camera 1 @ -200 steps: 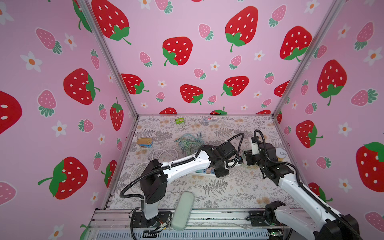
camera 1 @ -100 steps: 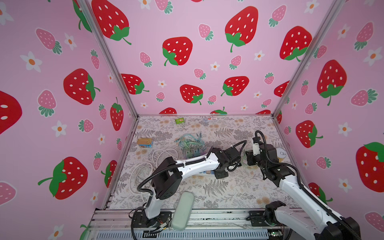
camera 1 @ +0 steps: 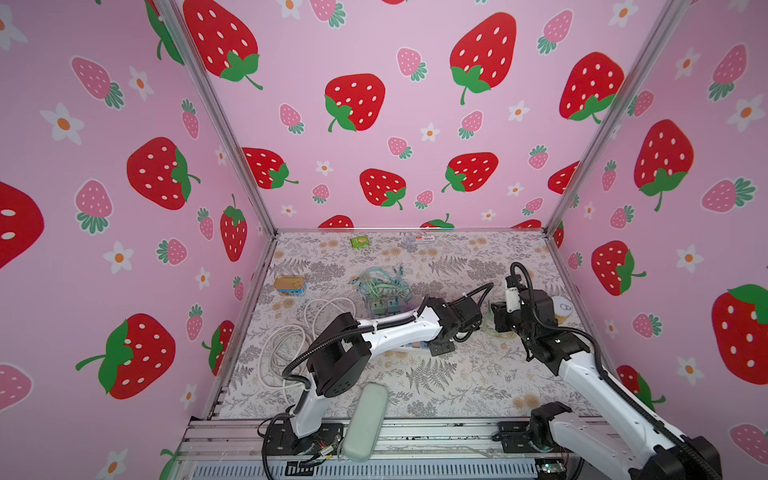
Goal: Insert the plug
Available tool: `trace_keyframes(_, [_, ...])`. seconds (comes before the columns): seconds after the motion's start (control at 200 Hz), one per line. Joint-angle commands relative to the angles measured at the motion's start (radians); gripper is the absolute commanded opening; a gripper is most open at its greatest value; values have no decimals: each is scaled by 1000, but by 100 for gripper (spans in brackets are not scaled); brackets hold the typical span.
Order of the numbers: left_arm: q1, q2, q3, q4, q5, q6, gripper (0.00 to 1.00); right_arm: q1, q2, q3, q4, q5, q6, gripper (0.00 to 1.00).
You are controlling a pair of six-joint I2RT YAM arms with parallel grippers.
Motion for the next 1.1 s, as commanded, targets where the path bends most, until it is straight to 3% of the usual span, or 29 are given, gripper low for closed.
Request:
trace_keyframes(0.0, [8,-35,30,23,-8,-26,0,-7,-17,-14,20,7,18,15])
trace_keyframes(0.06, [8,-45,30,14,2,-22,0,-7,-17,-13,20,5,18,15])
trace_keyframes(0.13, [8,-56,25,-2,21,-4,13,-7,-19,-12,20,5,17,15])
trace_keyframes(0.24, [10,-55,28,-38,29,16,21,-7,-20,-16,22,7,18,15])
trace_keyframes(0.485, [9,-16,51,-92,13,21,27,-7,-18,-18,27,4,17,15])
trace_keyframes(0.935, [22,3,83,-112,7,4,7,-7,-13,-18,32,5,14,15])
trace_keyframes(0.965, [28,0,87,-111,8,1,2,-7,-12,-19,33,4,13,15])
trace_keyframes(1.095, [57,-26,89,-95,23,-25,0,-7,-13,-17,32,4,11,15])
